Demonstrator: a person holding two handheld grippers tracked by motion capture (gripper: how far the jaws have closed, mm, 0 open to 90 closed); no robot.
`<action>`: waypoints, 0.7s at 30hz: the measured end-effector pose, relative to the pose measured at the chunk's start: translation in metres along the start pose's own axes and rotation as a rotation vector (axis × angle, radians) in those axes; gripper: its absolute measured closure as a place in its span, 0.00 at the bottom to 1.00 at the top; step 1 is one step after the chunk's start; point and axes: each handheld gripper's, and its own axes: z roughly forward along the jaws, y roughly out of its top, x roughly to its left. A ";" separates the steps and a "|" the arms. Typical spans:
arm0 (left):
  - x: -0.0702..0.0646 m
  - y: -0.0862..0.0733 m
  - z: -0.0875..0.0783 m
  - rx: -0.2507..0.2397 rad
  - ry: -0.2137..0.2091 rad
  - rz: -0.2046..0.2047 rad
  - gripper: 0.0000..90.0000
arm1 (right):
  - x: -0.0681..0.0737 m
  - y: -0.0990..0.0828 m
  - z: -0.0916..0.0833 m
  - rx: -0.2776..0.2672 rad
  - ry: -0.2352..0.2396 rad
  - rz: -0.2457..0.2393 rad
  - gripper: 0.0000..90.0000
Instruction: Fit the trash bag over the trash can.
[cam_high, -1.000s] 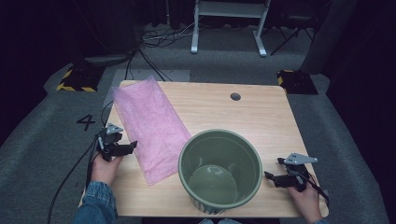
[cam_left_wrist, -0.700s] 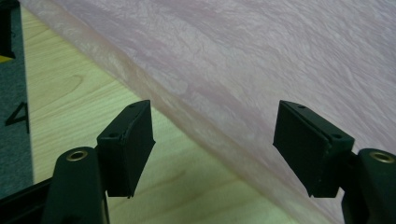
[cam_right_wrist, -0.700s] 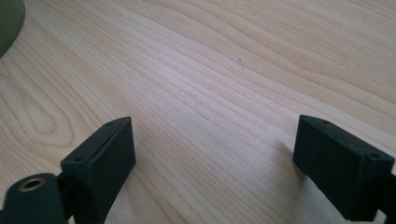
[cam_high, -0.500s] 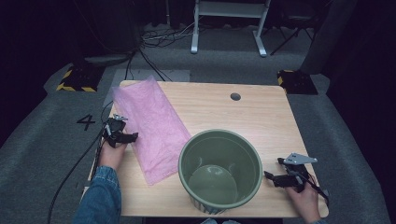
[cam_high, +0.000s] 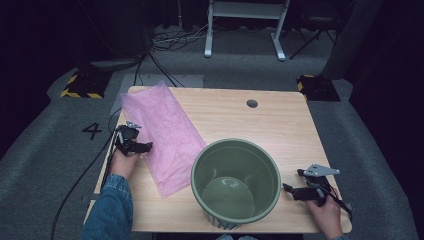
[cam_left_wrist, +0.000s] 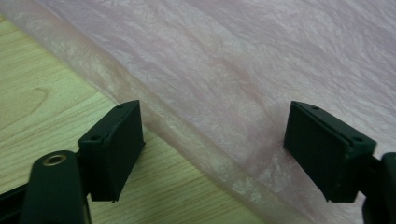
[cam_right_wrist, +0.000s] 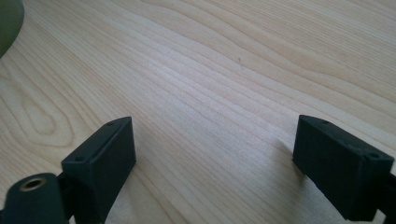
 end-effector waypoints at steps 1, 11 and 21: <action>-0.001 0.000 -0.001 -0.002 -0.009 0.010 0.36 | 0.000 0.000 0.000 0.000 0.000 0.000 0.15; -0.014 0.001 -0.004 -0.015 -0.048 0.039 0.97 | 0.000 0.000 0.000 0.000 -0.002 0.002 0.15; -0.008 -0.003 -0.050 -0.224 -0.153 0.001 0.99 | 0.000 0.000 0.000 0.000 -0.001 0.002 0.15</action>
